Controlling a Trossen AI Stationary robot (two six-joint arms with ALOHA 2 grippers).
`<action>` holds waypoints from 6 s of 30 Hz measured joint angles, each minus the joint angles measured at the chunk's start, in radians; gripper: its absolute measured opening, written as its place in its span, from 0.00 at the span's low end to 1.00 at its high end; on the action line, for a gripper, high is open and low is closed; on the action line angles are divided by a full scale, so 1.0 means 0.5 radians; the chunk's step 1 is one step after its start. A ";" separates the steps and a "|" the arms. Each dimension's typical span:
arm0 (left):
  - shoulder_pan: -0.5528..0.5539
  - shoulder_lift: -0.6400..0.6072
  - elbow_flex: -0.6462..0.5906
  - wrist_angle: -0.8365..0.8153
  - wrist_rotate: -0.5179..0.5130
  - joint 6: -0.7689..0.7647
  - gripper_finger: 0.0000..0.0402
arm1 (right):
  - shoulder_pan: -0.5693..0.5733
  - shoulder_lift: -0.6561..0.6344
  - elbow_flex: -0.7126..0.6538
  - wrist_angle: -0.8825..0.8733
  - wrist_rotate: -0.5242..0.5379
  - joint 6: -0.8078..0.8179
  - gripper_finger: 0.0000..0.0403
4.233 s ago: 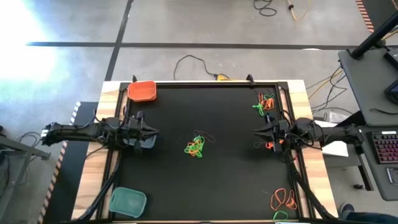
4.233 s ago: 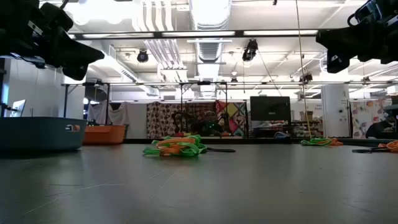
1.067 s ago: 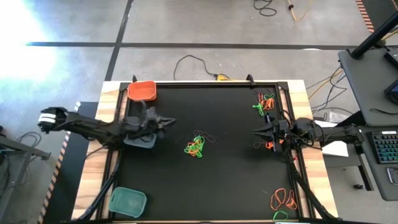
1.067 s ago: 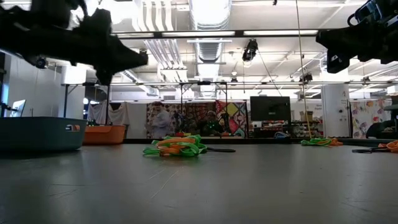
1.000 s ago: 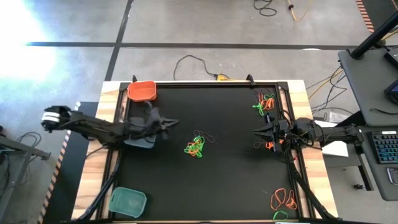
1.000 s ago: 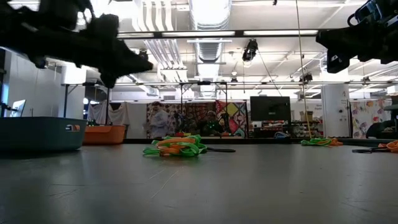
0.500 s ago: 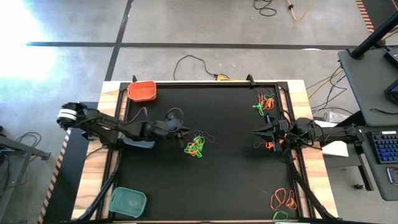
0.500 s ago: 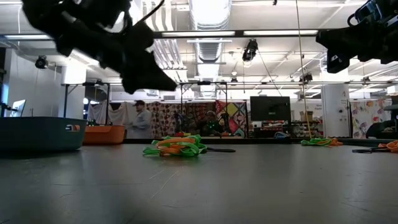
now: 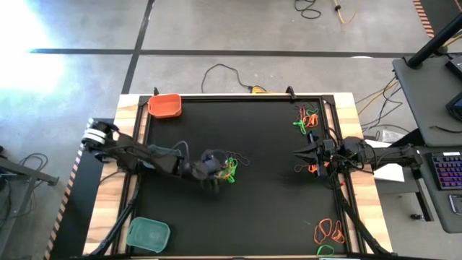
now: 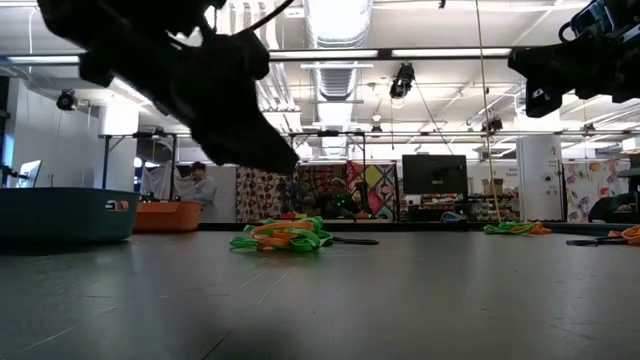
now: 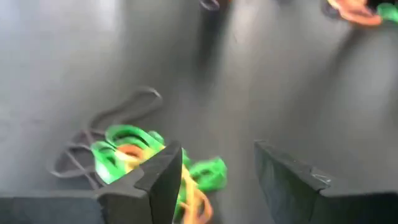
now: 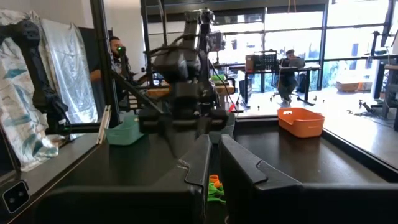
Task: Sort rubber bands into baskets
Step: Put the green rubber band into the blue bin
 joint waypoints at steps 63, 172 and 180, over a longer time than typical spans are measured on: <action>0.091 -0.083 1.023 -2.093 -0.162 0.492 0.00 | -0.001 0.002 0.000 0.001 -0.001 -0.001 0.07; 0.484 -0.903 0.336 -1.749 0.355 0.125 0.43 | 0.511 2.609 1.267 0.510 -0.109 0.108 0.35; 0.473 -0.549 0.126 -1.465 0.552 0.099 0.42 | 0.645 2.709 1.276 0.571 0.014 0.130 0.33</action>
